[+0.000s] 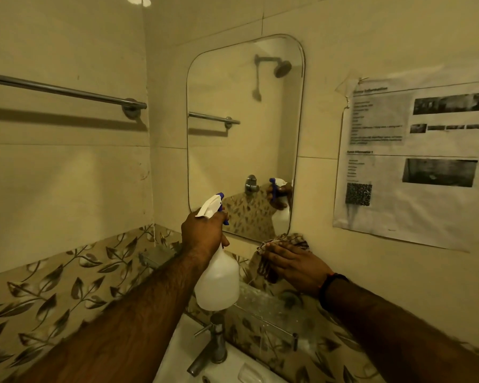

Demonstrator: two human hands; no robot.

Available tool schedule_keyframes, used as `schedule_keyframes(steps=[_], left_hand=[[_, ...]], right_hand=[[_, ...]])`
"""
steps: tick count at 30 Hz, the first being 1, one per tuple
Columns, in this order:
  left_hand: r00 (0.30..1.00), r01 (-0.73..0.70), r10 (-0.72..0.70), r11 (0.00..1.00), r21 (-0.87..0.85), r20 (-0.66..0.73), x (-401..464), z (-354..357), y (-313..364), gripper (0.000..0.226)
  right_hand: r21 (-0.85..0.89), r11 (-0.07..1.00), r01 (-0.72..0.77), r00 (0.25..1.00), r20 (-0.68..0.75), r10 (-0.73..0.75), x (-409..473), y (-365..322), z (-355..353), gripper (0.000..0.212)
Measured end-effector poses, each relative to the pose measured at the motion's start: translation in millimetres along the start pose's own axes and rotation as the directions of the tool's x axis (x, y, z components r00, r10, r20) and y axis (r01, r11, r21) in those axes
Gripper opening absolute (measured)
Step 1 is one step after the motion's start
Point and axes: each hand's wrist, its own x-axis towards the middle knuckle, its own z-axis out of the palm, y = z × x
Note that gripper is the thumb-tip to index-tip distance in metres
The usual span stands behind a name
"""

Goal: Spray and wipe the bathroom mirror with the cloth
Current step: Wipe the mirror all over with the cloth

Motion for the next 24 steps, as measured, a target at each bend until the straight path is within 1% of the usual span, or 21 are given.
schedule_keyframes(steps=[6,10,13,17,21,24], left_hand=[[1.0,-0.012,0.012,1.0,-0.01,-0.01,-6,-6,2,0.046],[1.0,0.003,-0.003,1.0,-0.014,-0.02,-11,-10,4,0.048],[1.0,0.011,-0.011,1.0,-0.008,-0.023,-18,-13,7,0.05],[1.0,0.016,-0.016,1.0,-0.001,-0.02,-31,-13,14,0.052],[1.0,-0.009,0.009,1.0,-0.01,0.0,-47,-7,20,0.042],[0.999,0.012,-0.012,0.999,-0.03,0.029,-61,5,24,0.04]], right_hand=[[0.039,0.999,-0.021,0.999,-0.036,0.023,-8,-8,-7,0.06],[0.04,0.999,-0.035,0.995,-0.09,0.038,-7,-14,-21,0.061],[0.042,0.998,-0.039,0.992,-0.119,0.043,-4,-17,-28,0.058],[0.053,0.997,-0.053,0.99,-0.128,0.06,-6,-20,-42,0.057],[0.055,0.994,-0.09,0.99,-0.105,0.096,-20,-16,-51,0.059],[0.054,0.992,-0.11,0.987,-0.109,0.115,-38,-10,-57,0.059]])
